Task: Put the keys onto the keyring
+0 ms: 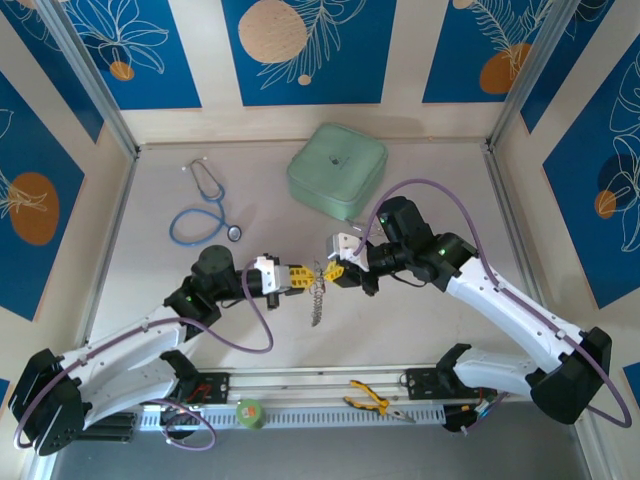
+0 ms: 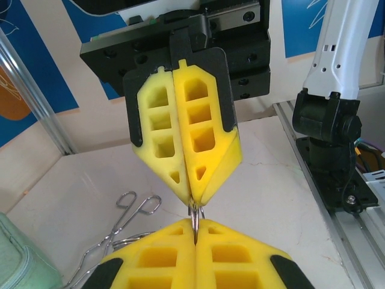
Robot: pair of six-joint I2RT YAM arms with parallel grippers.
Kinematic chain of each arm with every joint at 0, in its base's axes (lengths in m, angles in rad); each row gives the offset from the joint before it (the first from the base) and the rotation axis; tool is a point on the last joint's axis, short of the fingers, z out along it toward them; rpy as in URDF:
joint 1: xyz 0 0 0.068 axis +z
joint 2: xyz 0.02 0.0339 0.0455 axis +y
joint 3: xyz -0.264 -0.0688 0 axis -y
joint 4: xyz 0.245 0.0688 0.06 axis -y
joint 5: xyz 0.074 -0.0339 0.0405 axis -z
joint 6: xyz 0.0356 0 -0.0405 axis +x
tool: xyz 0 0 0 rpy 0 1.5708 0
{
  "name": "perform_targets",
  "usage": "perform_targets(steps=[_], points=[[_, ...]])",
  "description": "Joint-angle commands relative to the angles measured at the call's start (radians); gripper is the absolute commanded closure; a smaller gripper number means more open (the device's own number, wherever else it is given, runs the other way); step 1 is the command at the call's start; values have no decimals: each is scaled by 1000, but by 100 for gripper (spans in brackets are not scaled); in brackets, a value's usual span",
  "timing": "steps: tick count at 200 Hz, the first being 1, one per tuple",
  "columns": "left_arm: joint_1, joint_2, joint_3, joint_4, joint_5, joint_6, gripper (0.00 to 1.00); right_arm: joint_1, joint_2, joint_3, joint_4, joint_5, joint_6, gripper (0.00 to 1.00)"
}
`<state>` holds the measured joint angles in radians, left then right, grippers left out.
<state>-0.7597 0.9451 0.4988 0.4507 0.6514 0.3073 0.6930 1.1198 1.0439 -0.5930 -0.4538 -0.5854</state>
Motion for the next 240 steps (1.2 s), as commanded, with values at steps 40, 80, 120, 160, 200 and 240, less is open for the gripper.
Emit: perform_targets(steps=[40,80,120,160,200,240], points=[[-6,33,-18,200,59,-68,100,1,88,-5,19,-40,-5,100],[-6,43,-27,212,53,-67,100,-24,48,-37,76,-49,41,69],[-6,46,-43,226,51,-82,100,-51,-61,-134,111,-45,49,64],[-6,53,-41,268,69,-115,100,-28,-88,-217,164,37,58,64],[-6,53,-41,292,76,-138,100,-8,-96,-256,222,62,77,66],[-5,64,-54,368,74,-181,100,10,-107,-278,274,77,96,65]])
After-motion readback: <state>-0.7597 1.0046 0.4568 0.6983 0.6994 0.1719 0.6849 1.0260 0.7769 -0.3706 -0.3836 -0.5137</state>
